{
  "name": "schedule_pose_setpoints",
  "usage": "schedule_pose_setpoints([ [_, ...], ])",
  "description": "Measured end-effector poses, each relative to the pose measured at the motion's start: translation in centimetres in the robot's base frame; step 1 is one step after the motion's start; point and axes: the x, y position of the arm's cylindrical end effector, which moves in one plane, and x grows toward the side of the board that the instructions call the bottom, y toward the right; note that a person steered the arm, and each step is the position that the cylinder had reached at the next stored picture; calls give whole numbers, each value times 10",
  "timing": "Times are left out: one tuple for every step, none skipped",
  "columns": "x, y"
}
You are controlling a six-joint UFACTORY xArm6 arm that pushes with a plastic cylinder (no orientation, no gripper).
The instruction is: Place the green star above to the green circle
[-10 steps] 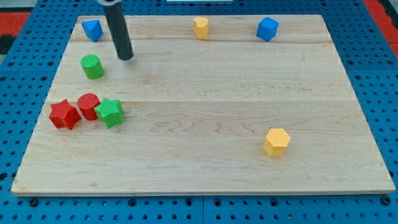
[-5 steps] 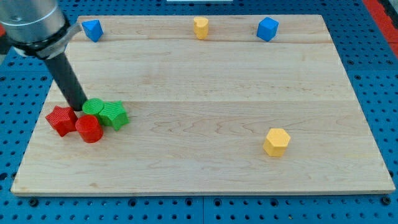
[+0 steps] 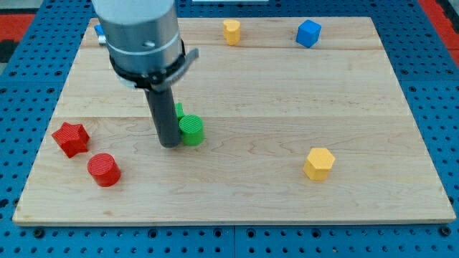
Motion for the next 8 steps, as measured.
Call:
schedule_pose_setpoints([
  [-32, -17],
  [-45, 2],
  [-69, 8],
  [-71, 14],
  [-74, 11],
  [-81, 11],
  [-87, 11],
  [-82, 10],
])
